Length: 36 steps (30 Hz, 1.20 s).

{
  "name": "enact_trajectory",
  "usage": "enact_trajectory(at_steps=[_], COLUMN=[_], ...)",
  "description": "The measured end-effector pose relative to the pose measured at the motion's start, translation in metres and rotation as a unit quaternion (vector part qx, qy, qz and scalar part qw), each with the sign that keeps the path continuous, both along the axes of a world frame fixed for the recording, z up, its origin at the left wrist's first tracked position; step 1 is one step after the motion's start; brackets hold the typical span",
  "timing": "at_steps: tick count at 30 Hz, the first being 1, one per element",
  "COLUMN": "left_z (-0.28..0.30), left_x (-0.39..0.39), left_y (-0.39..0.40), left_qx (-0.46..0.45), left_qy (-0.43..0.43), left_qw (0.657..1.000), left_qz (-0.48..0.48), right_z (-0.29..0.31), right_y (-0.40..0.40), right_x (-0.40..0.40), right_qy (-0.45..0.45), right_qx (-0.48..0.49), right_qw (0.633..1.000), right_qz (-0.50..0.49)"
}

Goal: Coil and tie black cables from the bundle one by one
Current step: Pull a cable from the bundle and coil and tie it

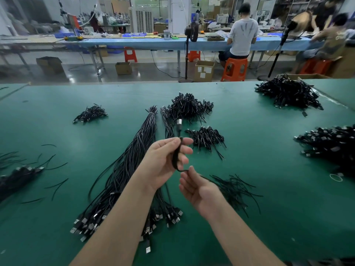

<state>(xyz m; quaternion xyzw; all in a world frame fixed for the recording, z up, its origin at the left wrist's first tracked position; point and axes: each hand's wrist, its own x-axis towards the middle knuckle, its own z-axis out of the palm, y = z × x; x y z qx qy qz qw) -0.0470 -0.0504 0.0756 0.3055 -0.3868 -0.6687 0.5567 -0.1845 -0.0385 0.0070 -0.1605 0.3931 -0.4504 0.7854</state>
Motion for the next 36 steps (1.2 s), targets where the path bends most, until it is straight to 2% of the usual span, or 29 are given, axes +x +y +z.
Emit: enact_trajectory(at_steps=[3,6,10,15,19,23,28,32,34,36], left_z=[0.0,-0.005,-0.011,-0.019,-0.023,-0.025,-0.03,-0.032,-0.032,-0.034], left_x=[-0.007,-0.019,-0.029,-0.033,-0.039,-0.039,-0.042,-0.043,-0.044,-0.044], left_y=[0.009,0.013,0.012,0.012,0.008,0.005,0.009,0.01,0.01,0.009], left_qx=[-0.018,-0.005,0.018,0.003,0.0,-0.02,-0.07,-0.113,-0.139,-0.166], left_qy=[-0.055,-0.119,-0.153,-0.182,-0.146,-0.152,-0.211,-0.244,-0.268,-0.319], left_qw=[0.996,0.99,0.988,0.982,0.981,0.978,0.968,0.953,0.938,0.906], left_qz=[-0.064,-0.071,-0.018,0.04,0.124,0.143,0.119,0.138,0.172,0.225], right_z=[0.015,0.034,0.058,0.086,0.096,0.097,0.107,0.114,0.119,0.122], right_y=[-0.018,-0.032,-0.042,-0.046,-0.038,-0.022,-0.019,-0.014,-0.01,-0.003], right_x=[-0.017,-0.027,-0.031,-0.039,-0.037,-0.032,-0.032,-0.033,-0.033,-0.031], right_qy=[0.037,0.105,0.243,0.338,0.372,0.382,0.327,0.26,0.214,0.174], right_qx=[-0.066,-0.136,-0.181,-0.301,-0.343,-0.405,-0.385,-0.364,-0.348,-0.335], right_qw=[0.996,0.983,0.953,0.891,0.859,0.83,0.862,0.894,0.912,0.926], right_qz=[0.036,0.06,0.01,-0.041,-0.078,-0.04,-0.042,-0.025,-0.023,-0.021])
